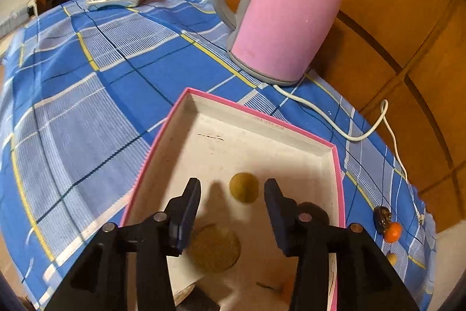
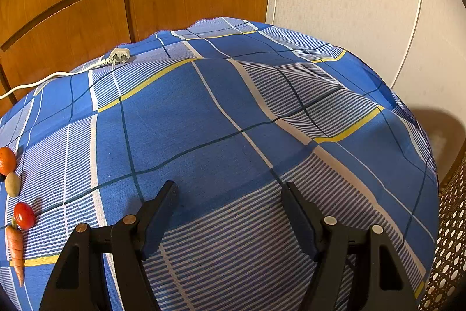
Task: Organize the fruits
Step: 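Carry the small yellow fruit into the tray and open the left tool, then reach the right tool to the red tomato and grasp it, then carry the red tomato into the tray and open the right tool, then reach the left tool to the dark lumpy fruit and grasp it, then carry the dark lumpy fruit into the tray and open the left tool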
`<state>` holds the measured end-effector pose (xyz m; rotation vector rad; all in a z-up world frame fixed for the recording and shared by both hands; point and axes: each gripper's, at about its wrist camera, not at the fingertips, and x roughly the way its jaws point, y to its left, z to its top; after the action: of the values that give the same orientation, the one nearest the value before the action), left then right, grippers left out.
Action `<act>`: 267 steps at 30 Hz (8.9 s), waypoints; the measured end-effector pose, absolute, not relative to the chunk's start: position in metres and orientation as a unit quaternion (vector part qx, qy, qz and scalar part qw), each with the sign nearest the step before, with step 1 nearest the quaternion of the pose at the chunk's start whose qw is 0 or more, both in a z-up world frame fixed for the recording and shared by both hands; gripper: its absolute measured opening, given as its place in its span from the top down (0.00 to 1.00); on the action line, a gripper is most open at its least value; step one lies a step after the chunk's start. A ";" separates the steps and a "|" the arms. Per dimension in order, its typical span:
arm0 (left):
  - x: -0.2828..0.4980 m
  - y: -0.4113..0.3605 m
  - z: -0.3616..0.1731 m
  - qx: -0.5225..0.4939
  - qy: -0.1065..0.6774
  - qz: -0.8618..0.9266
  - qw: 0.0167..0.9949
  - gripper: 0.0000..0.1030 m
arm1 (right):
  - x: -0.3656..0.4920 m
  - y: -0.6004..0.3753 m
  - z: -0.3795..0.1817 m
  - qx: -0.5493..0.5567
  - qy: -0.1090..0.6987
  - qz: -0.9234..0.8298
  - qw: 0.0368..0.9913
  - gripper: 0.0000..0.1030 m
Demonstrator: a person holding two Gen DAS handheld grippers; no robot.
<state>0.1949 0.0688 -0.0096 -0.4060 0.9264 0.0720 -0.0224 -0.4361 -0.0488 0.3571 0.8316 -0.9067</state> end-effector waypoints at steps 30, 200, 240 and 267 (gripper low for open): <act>0.020 0.112 -0.028 -0.188 0.417 0.046 0.888 0.41 | -0.007 -0.396 -0.035 0.174 0.405 -0.251 0.862 0.44; 0.274 -0.200 -0.041 -0.096 0.544 -0.182 0.814 0.50 | -0.031 -0.416 -0.047 0.145 0.380 -0.376 0.833 0.61; 0.183 -0.168 -0.010 -0.008 0.472 -0.268 0.840 0.55 | -0.030 -0.416 -0.047 0.141 0.378 -0.378 0.833 0.61; 0.096 0.050 0.003 -0.126 0.430 -0.014 0.894 0.54 | -0.031 -0.416 -0.047 0.142 0.377 -0.378 0.834 0.61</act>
<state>0.0960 0.0503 0.0030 -0.2618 0.8918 -0.0285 -0.0307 -0.4163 -0.0465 0.3004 0.7986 -0.8006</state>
